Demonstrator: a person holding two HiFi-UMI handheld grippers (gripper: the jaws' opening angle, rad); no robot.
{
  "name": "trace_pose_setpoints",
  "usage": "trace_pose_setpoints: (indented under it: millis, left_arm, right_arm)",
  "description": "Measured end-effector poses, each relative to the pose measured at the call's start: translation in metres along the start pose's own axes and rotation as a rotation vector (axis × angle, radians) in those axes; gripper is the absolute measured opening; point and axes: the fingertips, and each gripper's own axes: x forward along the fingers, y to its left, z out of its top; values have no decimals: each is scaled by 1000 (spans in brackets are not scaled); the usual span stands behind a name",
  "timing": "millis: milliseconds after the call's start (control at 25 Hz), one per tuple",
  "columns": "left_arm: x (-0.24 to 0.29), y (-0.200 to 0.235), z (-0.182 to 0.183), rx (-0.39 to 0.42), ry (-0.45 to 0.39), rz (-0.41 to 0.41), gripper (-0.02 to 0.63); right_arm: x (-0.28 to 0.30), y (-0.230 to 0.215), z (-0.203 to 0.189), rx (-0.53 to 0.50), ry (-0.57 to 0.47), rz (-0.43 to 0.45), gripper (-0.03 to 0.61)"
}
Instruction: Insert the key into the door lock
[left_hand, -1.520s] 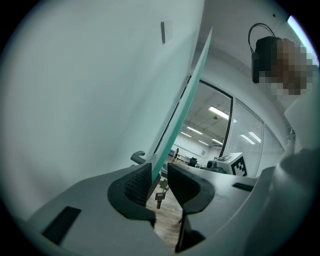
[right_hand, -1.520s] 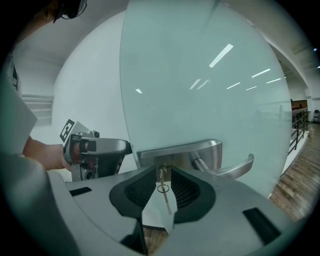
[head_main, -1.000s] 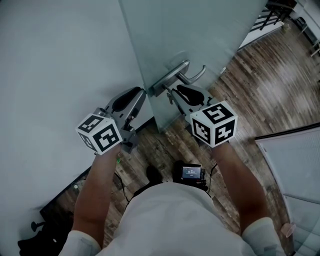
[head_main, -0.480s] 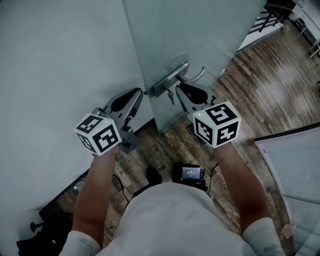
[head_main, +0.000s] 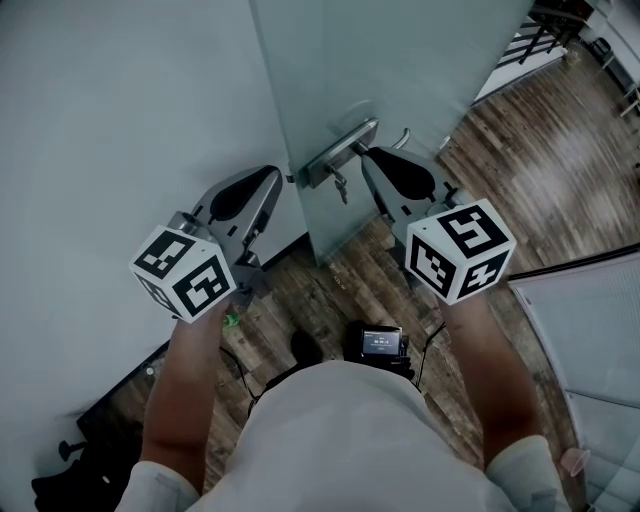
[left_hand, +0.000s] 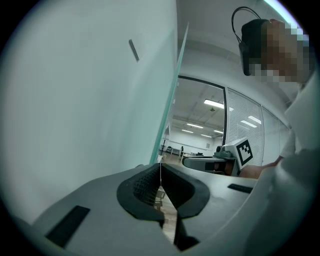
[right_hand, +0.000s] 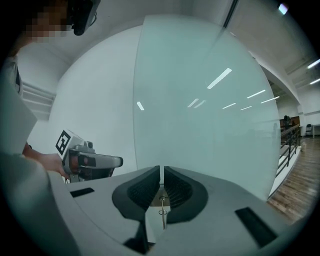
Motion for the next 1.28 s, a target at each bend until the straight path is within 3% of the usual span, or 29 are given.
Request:
trace_pose_setpoints:
  millis: [600, 1280]
  left_arm:
    - [-32, -28, 4, -22, -19, -3, 18]
    - [-56, -51, -25, -83, -8, -4, 18]
  right_arm:
    - [-47, 4, 13, -39, -22, -22, 34]
    - [-87, 12, -5, 38, -22, -46, 31]
